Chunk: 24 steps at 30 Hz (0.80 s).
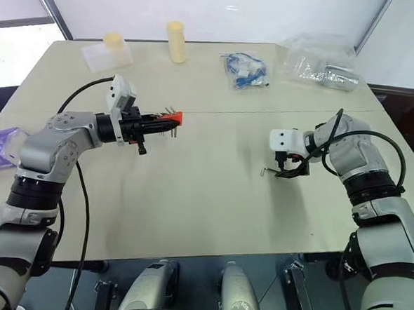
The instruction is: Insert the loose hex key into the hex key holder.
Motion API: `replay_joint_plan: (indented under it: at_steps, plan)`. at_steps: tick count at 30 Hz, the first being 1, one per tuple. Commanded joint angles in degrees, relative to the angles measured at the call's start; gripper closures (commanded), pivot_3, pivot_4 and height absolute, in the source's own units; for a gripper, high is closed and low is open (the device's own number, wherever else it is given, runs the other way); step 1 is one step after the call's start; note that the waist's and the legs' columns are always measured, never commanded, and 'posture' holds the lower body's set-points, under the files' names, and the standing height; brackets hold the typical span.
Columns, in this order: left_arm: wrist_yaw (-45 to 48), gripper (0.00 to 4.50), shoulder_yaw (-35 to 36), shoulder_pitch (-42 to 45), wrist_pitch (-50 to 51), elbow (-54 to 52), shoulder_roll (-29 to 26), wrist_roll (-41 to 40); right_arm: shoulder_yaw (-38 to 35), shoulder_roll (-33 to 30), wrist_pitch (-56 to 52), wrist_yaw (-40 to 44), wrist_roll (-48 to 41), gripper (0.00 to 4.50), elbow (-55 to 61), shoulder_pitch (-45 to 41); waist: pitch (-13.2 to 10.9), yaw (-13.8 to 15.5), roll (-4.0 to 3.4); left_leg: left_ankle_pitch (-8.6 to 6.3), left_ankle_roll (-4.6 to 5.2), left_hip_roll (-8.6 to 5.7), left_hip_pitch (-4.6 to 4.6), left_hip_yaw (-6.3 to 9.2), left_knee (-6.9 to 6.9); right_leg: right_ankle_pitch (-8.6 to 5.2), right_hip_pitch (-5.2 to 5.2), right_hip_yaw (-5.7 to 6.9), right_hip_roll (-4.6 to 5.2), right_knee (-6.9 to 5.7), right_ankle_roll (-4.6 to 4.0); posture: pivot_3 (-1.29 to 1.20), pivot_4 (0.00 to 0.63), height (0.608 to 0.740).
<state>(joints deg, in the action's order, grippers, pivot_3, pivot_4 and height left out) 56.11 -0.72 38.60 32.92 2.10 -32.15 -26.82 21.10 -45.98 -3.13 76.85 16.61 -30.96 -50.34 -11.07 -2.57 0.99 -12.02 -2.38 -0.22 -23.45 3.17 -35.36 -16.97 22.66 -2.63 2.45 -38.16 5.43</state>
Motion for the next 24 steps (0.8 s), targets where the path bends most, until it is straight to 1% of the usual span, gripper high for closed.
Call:
replay_joint_plan:
  at_steps: [1, 3, 4, 5, 9, 10, 15, 18, 21, 24]
  plan:
    - [-0.5, 4.5, 1.8, 0.1, -0.7, -2.0, -0.4, -0.6, 0.5, 2.0, 0.1, -0.3, -0.1, 0.79, -0.1, -0.3, 0.0, 0.0, 0.0, 0.0, 0.0, 0.0, 0.01, 0.0, 0.0, 0.0, -0.01, 0.0, -0.01, -0.01, 0.0, 0.0, 0.15, 0.74]
    - [-0.8, 4.5, 1.8, 0.0, -0.8, -2.1, -0.3, -0.6, 0.6, 2.6, 0.3, -0.6, 0.2, 1.83, -0.8, -0.3, 0.0, 0.0, 0.0, 0.0, 0.0, 0.0, 0.04, 0.0, -0.03, 0.0, -0.02, -0.01, -0.02, -0.04, -0.01, 0.0, 0.15, 0.74]
    - [-0.9, 4.5, 1.9, 0.0, -0.9, -2.2, -0.2, -0.6, 0.8, 3.1, 0.3, -1.0, 0.4, 1.84, -1.1, -0.2, 0.0, 0.0, 0.01, 0.0, 0.0, 0.0, 0.05, 0.0, -0.06, 0.0, -0.04, 0.0, -0.02, -0.06, -0.01, 0.0, 0.15, 0.74]
    - [-1.1, 4.5, 1.9, -0.1, -0.9, -2.2, -0.2, -0.6, 0.9, 3.5, 0.4, -1.2, 0.6, 2.14, -1.5, -0.2, 0.0, -0.1, 0.03, 0.0, 0.0, 0.01, 0.06, 0.0, -0.08, 0.0, -0.07, 0.01, -0.02, -0.05, -0.01, 0.0, 0.15, 0.74]
    - [-1.4, 4.5, 1.9, 0.0, -1.1, -2.2, -0.2, -0.6, 0.8, 4.5, -0.7, -1.2, 0.6, 4.16, -1.2, 0.3, 0.0, -0.1, 0.03, 0.0, 0.0, 0.0, 0.09, 0.02, -0.15, 0.01, -0.12, 0.0, -0.04, -0.1, -0.01, 0.0, 0.15, 0.74]
    - [-1.5, 4.5, 1.9, 0.1, -1.2, -2.1, -0.2, -0.6, 0.8, 4.6, -1.1, -1.1, 0.6, 4.46, -0.8, 0.7, 0.0, -0.1, 0.04, 0.0, 0.0, 0.01, 0.09, 0.02, -0.18, 0.01, -0.12, 0.0, -0.04, -0.11, -0.01, 0.0, 0.15, 0.74]
    - [-1.7, 4.5, 1.8, 0.3, -1.7, -1.6, -0.1, -0.5, 0.7, 4.6, -1.7, -1.3, 0.6, 4.46, 0.7, 2.1, 0.0, 0.0, 0.06, 0.0, 0.0, 0.02, 0.1, 0.08, -0.29, 0.01, -0.22, 0.04, -0.05, -0.12, -0.01, 0.0, 0.15, 0.74]
    - [-1.6, 4.5, 1.7, 0.4, -2.1, -1.2, 0.1, -0.3, -0.3, 4.6, -1.2, -3.4, 0.5, 4.46, 2.2, 2.7, 0.0, -0.1, 0.07, 0.0, 0.0, 0.02, 0.1, 0.09, -0.29, 0.01, -0.22, 0.05, -0.05, -0.12, -0.01, 0.0, 0.15, 0.74]
    - [-1.8, 4.5, 1.7, 0.6, -2.3, -1.0, 0.3, -0.3, -4.1, 6.4, 3.7, -10.5, -1.3, 4.46, 3.5, 2.4, 0.0, -0.2, 0.07, -0.01, 0.0, 0.02, 0.11, 0.09, -0.3, 0.01, -0.22, 0.04, -0.05, -0.12, -0.01, 0.0, 0.15, 0.74]
    - [-1.9, 4.5, 1.7, 0.8, -2.4, -0.8, 0.5, -0.3, -10.0, 10.5, 6.8, -21.0, -4.5, 4.46, 5.5, 1.3, 0.0, -0.3, 0.02, 0.0, 0.0, 0.04, 0.09, 0.05, -0.29, 0.01, -0.11, -0.02, -0.06, -0.2, -0.01, 0.0, 0.15, 0.74]
